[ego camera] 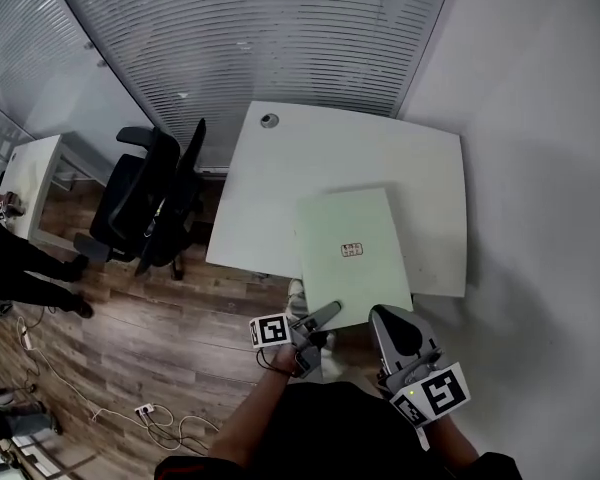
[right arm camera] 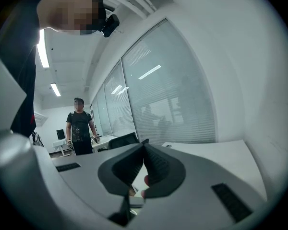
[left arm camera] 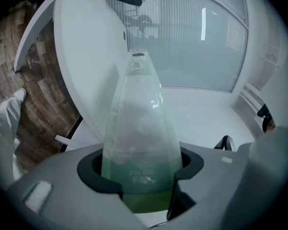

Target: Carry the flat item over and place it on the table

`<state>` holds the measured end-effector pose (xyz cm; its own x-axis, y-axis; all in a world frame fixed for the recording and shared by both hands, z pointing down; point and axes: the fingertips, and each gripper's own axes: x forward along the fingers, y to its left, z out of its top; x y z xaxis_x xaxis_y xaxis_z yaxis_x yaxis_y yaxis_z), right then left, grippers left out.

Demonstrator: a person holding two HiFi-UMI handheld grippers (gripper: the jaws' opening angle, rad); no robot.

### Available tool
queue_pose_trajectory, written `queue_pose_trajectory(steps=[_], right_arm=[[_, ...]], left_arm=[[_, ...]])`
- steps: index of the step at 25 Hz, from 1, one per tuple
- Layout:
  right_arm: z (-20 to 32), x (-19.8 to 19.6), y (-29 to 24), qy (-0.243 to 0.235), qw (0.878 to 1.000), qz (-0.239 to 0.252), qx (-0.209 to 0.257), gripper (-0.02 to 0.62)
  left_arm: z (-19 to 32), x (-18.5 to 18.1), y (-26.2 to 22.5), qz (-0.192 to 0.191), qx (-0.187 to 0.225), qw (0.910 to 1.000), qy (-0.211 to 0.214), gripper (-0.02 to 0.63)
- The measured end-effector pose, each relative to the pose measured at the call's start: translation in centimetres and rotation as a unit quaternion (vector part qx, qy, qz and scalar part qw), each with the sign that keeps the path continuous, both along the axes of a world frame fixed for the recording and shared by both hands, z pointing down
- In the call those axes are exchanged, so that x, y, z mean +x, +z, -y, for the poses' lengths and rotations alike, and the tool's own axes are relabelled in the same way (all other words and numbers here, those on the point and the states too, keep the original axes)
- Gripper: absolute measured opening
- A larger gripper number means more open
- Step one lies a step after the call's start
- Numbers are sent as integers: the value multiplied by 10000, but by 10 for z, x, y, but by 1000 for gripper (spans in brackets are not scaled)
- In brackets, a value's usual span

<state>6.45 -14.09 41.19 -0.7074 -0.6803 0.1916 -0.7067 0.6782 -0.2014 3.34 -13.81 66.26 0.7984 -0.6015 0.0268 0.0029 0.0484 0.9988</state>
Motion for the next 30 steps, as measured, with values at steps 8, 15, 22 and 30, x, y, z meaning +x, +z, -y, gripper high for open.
queue_pose_trajectory(steps=[8,15,22,30], right_arm=[[4,5,10,101,9998,-10,-184,0],[12,10,16,265,9991,17,-323,0],[24,6,17,310,9988,85,-370,0],[32,6,24,438,9978,77,-500,0]], left_arm=[[14,1,20,26,-109,9999,-24,276],[18,1,41,111,-264,9996,16,276],[22,2,54,94,-374,9992,69,276],[34,4,59,-191,-475,9987,45,278]])
